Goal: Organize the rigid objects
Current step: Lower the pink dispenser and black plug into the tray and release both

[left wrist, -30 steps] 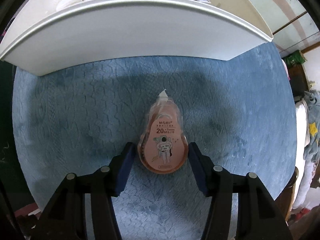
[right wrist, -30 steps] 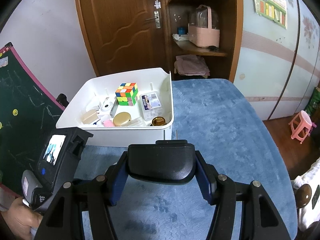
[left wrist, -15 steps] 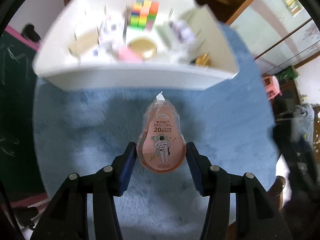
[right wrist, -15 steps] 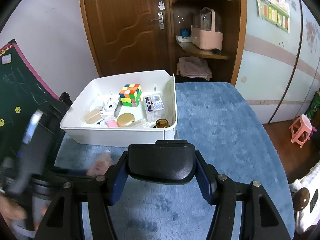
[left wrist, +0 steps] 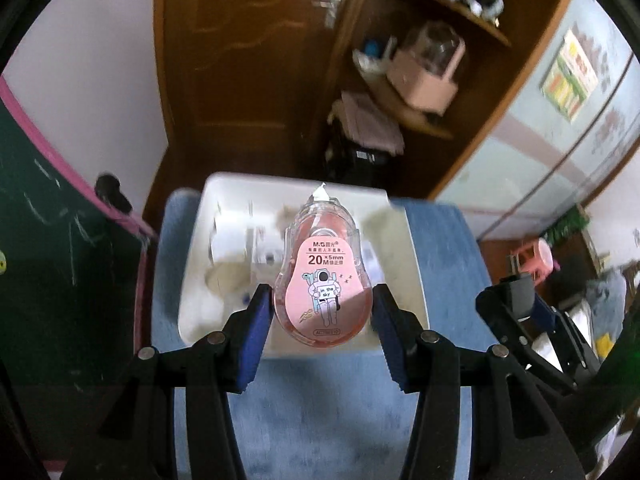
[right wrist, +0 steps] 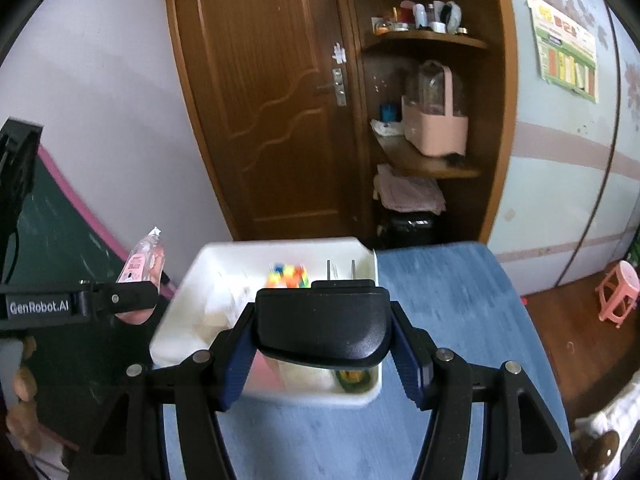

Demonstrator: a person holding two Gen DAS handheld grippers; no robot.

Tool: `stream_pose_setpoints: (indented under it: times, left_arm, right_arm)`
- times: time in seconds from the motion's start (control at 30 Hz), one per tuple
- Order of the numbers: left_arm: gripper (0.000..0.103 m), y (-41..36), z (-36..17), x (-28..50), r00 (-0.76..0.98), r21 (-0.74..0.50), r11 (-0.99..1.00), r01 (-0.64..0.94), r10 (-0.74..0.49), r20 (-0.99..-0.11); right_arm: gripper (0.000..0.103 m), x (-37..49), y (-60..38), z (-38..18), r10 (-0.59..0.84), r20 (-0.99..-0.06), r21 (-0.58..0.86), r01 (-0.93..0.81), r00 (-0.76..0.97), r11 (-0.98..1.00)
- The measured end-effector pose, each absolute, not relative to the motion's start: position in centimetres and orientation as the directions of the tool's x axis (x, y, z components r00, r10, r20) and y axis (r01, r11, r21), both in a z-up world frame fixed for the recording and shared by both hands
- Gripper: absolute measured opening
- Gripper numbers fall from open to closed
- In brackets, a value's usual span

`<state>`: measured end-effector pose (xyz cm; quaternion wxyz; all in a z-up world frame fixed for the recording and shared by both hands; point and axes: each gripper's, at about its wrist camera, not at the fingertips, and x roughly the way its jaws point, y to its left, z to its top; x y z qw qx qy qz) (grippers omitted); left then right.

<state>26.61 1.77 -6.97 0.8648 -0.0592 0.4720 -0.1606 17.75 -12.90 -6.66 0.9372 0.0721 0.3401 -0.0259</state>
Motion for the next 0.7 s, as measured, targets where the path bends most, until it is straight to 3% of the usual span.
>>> stream_pose_setpoints:
  times: [0.13,0.23,0.5,0.7]
  left_arm:
    - [0.054,1.9,-7.7,29.8,0.576,-0.194,0.962,0.193,-0.271,-0.772]
    - [0.054,2.0,-10.8,32.3,0.545,-0.188,0.972,0.144,-0.236,-0.805]
    - [0.054,1.8,-20.5,36.2,0.403,-0.2,0.974,0.103,-0.225,-0.887]
    - [0.054,0.6,-23.8,36.6,0.35,-0.158,0.98,0.122,-0.191,-0.917]
  right_arm:
    - [0.062,22.3,-12.6,-6.1,0.039,-0.665,0.122,0.056,0.746,0.991]
    - [0.062,25.3,-12.5,-7.6,0.031,-0.703,0.111,0.068,0.71,0.991]
    - [0.062,30.5,-10.7,-16.4,0.009,-0.84,0.054,0.066,0.542,0.996]
    - [0.062,31.7,-9.3,-21.2,-0.001,-0.897,0.028,0.059,0.442,0.998]
